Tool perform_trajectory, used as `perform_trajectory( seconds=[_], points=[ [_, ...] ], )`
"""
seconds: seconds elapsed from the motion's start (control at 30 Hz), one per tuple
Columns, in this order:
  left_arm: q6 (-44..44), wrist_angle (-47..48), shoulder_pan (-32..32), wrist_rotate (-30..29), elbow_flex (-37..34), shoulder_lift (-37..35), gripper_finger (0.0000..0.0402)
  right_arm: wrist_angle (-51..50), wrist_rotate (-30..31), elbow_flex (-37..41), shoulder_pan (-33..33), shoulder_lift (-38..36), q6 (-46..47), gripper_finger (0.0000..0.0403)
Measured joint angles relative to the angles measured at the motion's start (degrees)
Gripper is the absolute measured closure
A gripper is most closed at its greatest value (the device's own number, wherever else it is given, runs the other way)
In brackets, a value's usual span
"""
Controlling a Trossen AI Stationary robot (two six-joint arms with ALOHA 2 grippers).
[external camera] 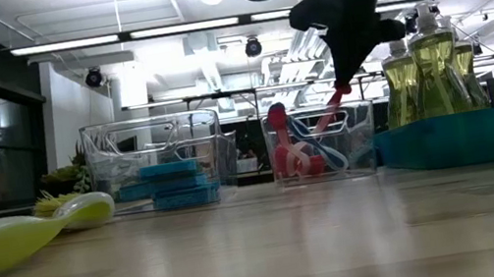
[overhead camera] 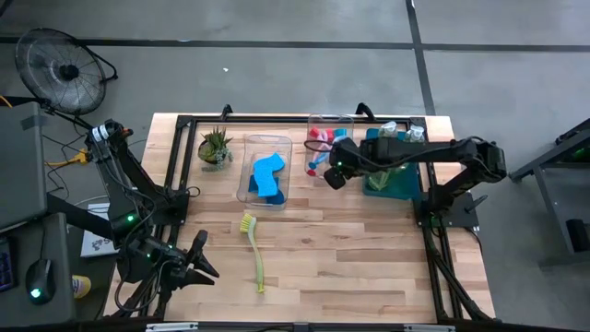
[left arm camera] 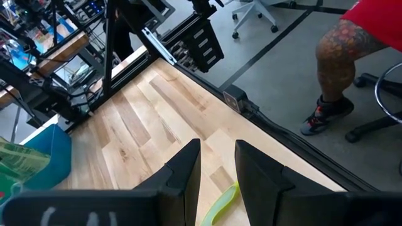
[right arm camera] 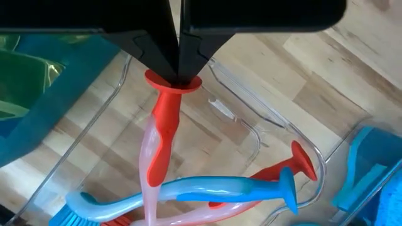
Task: Pick & Place Kitchen Sink Supplies
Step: Put the red dishwashing brush into the right transparent bin, then put the yellow green dishwashing brush into the right transparent bin
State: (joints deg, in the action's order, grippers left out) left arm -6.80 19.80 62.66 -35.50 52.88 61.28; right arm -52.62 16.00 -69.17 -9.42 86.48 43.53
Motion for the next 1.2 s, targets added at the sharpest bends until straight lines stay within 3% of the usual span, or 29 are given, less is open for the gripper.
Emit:
perform_trajectory(
  seconds=[0.53,0.9,1.2],
  points=[
    [1.06,0.05,0.01,0.08,0.00,0.00,0.0307,-3.11,-0.06,-7.07,7.50,0.00,2.43,0.0403],
    [0.58,1.41,-0.01,-1.32,0.00,0.00,0.0307,18.99,-0.10,-7.54,20.68,0.70,8.50,0.0403],
    [0.45,3.31,0.00,-1.35,0.00,0.00,0.0307,28.58,-0.22,-7.54,24.77,6.06,10.35,0.0403]
  ],
)
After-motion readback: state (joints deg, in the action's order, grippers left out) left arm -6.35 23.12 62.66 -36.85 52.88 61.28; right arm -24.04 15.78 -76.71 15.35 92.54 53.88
